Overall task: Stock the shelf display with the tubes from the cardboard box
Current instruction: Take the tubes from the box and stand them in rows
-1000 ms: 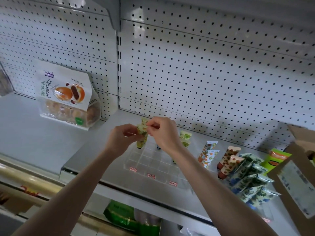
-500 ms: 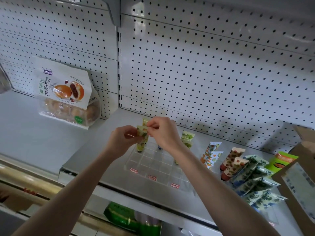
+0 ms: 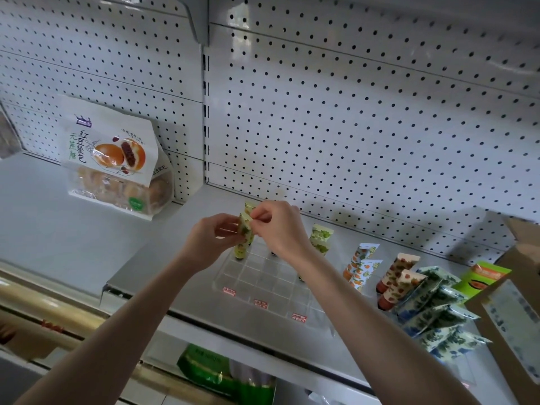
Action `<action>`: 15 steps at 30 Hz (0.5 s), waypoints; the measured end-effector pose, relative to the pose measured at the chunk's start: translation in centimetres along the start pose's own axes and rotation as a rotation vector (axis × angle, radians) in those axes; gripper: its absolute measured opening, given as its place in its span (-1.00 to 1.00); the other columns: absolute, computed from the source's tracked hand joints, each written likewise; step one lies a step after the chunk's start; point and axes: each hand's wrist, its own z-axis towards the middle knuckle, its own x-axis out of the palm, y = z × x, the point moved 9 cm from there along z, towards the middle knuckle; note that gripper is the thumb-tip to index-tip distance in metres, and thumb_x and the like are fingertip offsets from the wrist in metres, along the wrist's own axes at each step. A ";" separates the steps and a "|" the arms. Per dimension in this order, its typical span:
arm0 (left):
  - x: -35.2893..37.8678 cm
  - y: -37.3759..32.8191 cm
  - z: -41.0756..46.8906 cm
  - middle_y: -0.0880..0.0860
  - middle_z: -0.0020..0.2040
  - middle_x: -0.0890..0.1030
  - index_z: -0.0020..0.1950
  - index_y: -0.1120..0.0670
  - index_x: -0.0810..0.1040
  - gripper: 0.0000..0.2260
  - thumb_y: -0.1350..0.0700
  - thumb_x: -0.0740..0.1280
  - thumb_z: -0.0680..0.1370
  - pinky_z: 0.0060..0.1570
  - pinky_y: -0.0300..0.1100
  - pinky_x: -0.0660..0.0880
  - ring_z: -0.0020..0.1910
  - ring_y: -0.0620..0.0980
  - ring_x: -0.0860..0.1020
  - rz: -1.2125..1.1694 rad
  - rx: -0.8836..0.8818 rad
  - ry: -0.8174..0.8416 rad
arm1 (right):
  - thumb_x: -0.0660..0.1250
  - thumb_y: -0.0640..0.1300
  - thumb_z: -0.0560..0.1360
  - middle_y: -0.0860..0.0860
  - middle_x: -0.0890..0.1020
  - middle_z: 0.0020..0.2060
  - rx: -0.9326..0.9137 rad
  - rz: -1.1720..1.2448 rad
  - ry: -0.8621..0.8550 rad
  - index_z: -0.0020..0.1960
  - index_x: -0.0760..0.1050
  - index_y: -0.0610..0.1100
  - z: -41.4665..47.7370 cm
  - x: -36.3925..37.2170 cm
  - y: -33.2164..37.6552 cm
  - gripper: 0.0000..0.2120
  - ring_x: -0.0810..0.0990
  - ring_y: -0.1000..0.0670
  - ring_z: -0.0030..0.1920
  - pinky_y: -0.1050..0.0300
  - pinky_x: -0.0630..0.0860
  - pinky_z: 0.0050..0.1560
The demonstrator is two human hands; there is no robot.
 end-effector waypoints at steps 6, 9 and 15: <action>-0.2 -0.2 -0.2 -0.02 -0.11 0.66 -0.02 0.01 0.57 -0.75 0.25 0.48 0.38 0.00 -0.09 0.58 -0.13 -0.06 0.65 0.010 -0.003 -0.006 | 0.38 -0.28 0.46 -0.06 0.67 -0.14 0.002 -0.009 0.013 -0.02 0.62 -0.21 -0.1 0.1 -0.1 -0.88 0.58 0.11 -0.19 0.39 0.47 -0.14; -0.2 -0.4 -0.4 -0.03 -0.13 0.67 -0.02 -0.01 0.57 -0.75 0.24 0.48 0.38 0.00 -0.09 0.59 -0.15 -0.08 0.65 0.013 0.000 -0.002 | 0.39 -0.25 0.46 -0.05 0.67 -0.14 0.003 -0.005 0.019 -0.02 0.61 -0.21 -0.1 0.0 -0.1 -0.89 0.58 0.11 -0.19 0.39 0.46 -0.14; -1.0 -0.6 -0.9 -0.02 -0.07 0.65 0.11 0.08 0.56 -0.68 0.17 0.49 0.38 0.02 -0.10 0.57 -0.09 -0.08 0.63 0.069 -0.018 -0.031 | 0.41 -0.18 0.46 0.02 0.64 -0.21 -0.011 0.004 -0.012 -0.05 0.62 -0.17 -0.3 -0.7 0.1 -0.91 0.59 0.12 -0.22 0.39 0.48 -0.19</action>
